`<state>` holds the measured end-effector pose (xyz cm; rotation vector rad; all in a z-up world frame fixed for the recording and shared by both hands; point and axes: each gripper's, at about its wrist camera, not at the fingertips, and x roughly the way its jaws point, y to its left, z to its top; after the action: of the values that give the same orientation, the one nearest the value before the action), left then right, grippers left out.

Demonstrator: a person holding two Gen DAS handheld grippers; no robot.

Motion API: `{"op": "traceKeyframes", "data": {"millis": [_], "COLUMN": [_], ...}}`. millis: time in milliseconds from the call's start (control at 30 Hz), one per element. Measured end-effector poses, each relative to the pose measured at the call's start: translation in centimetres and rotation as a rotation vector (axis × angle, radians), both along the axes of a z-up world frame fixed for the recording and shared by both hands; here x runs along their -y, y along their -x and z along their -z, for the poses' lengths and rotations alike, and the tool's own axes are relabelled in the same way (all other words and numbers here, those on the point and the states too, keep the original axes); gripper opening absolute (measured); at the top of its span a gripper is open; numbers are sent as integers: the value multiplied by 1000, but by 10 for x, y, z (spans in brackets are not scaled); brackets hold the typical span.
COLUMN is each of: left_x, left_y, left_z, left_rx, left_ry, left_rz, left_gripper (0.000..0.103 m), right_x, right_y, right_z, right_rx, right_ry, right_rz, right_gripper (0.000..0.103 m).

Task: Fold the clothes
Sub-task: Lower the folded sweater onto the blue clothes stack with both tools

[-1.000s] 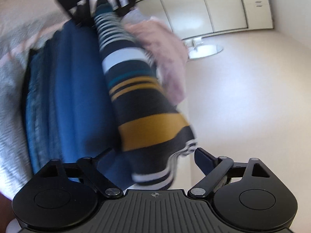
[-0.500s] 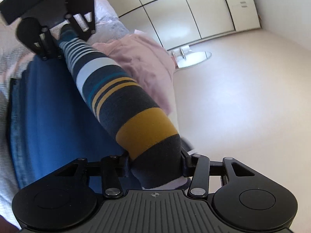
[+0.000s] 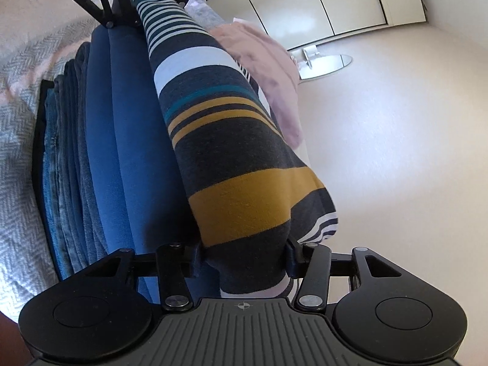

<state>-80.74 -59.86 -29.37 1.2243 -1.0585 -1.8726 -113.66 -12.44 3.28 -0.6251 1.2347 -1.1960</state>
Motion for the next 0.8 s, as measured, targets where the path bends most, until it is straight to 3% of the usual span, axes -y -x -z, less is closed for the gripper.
{"op": "traceKeyframes", "data": {"millis": [100,167,333,467,533,633,767,800], "left_x": [-10,-11,-18,-20,-15,-6,-5,-6], "left_y": [-11,-49,-79,-92,-95,-102,-124,-126], "left_z": [0,10,-17,-41,-57,-120,-172,-178], "left_rx": [-5,-28,-52,-132,-197,-312,-453,-452], "left_ry": [4,-22,-83,-147,-188,-224,-263,-274], "left_rz": [5,-2,4,-15,-39,-72,-77,-71], "left_gripper": [20,23,29,31,31,31,31,31], "right_x": [-6,-8,-24,-28,12,48,97,105], "right_y": [4,6,11,2,-28,-10,18,26], "right_z": [-6,-11,-48,-85,-76,-108,-133,-137], "right_rx": [-18,-28,53,270,405,582,807,848], "right_ry": [-3,-10,-93,-148,-136,-152,-220,-246], "right_rz": [-3,0,43,42,44,99,186,206], "right_gripper": [54,56,67,67,67,67,67,67]}}
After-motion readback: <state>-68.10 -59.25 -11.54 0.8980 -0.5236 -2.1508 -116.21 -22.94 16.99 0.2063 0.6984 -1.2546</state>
